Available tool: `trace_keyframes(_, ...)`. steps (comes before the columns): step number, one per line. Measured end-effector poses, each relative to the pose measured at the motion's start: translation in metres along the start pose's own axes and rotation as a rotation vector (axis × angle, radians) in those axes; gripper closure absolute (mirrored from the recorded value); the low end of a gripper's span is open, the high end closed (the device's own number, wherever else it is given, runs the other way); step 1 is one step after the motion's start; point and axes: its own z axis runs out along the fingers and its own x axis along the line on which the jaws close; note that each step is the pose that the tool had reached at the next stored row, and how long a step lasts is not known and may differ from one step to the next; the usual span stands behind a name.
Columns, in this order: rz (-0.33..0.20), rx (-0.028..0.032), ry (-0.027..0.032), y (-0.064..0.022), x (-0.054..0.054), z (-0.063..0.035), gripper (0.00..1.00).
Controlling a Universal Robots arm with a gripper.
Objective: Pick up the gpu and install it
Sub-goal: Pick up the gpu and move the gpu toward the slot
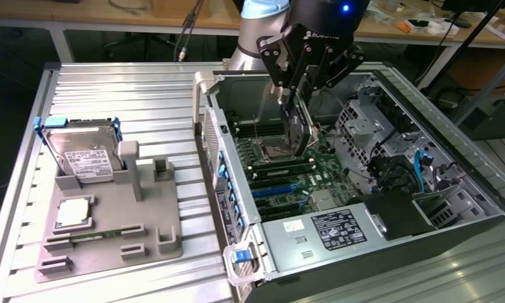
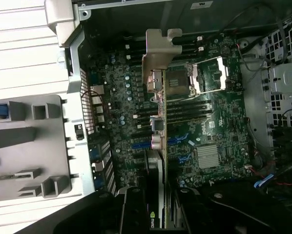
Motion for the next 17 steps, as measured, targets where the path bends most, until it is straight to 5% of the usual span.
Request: trace_keyframes(17,0.000,0.0000,0.0000,0.0017,-0.013,0.0007,0.73)
